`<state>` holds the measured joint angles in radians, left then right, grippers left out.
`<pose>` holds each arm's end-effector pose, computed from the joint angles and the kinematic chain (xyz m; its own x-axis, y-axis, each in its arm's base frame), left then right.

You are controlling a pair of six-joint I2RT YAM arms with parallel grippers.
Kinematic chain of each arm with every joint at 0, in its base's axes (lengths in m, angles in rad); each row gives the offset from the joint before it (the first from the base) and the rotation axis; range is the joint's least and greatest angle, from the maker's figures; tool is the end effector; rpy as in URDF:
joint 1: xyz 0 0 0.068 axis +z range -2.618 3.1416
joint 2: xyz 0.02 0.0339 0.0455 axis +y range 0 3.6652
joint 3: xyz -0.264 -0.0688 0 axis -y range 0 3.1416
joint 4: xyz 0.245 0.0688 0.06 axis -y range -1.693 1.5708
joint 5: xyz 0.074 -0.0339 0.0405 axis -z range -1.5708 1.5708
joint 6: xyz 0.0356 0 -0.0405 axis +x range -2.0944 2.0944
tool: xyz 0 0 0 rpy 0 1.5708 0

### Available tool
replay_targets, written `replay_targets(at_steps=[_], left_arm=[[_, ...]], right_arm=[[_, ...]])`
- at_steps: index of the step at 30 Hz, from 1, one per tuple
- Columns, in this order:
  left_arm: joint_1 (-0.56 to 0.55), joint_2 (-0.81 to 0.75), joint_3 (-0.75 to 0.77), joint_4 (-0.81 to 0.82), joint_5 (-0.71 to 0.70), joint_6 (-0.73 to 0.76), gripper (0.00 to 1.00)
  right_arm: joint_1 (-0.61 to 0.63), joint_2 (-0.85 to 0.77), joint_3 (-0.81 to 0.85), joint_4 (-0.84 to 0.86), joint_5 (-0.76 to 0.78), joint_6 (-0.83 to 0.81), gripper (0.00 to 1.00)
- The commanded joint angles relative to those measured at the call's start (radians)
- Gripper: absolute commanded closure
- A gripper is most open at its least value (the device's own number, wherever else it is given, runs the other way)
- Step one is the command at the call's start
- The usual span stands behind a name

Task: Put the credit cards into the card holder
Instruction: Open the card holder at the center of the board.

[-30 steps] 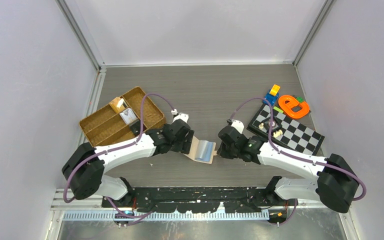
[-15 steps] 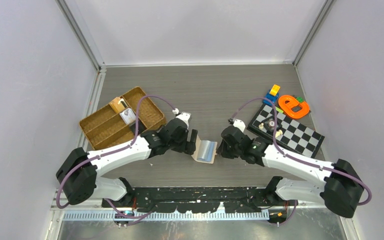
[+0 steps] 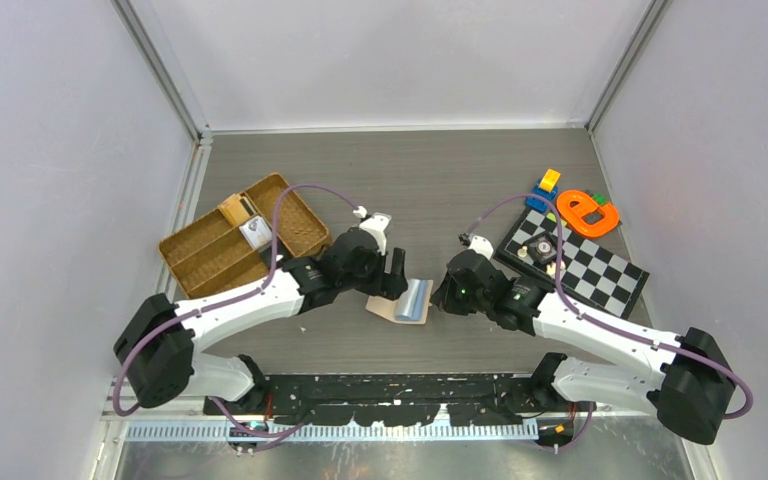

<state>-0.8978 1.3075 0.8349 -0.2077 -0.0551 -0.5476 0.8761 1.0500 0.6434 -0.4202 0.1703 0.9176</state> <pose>0.1773 -0.2192 0.2414 -0.7274 0.0785 -0.6817 0.4397 0.8160 -0.3752 0.1399 0.1584 0.2205 -0.8292 0.2275 -0.5106 -0.0414 0.8859 0.4620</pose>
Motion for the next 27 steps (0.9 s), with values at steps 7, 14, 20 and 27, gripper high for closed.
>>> replay_targets(at_steps=[7, 14, 20, 27], left_arm=[[-0.006, 0.167, 0.053, 0.148, 0.133, -0.059, 0.24], [-0.006, 0.230, 0.062, 0.145, 0.115, -0.054, 0.24], [-0.008, 0.267, 0.061, 0.145, 0.129, -0.055, 0.22], [-0.016, 0.300, 0.070, 0.134, 0.102, -0.046, 0.22]], right_arm=[[0.006, -0.010, 0.035, 0.024, 0.005, -0.003, 1.00], [0.005, -0.012, 0.032, 0.024, 0.006, -0.003, 1.00], [0.006, -0.012, 0.030, 0.024, 0.006, -0.003, 0.99], [0.005, -0.012, 0.027, 0.024, 0.006, 0.001, 0.99]])
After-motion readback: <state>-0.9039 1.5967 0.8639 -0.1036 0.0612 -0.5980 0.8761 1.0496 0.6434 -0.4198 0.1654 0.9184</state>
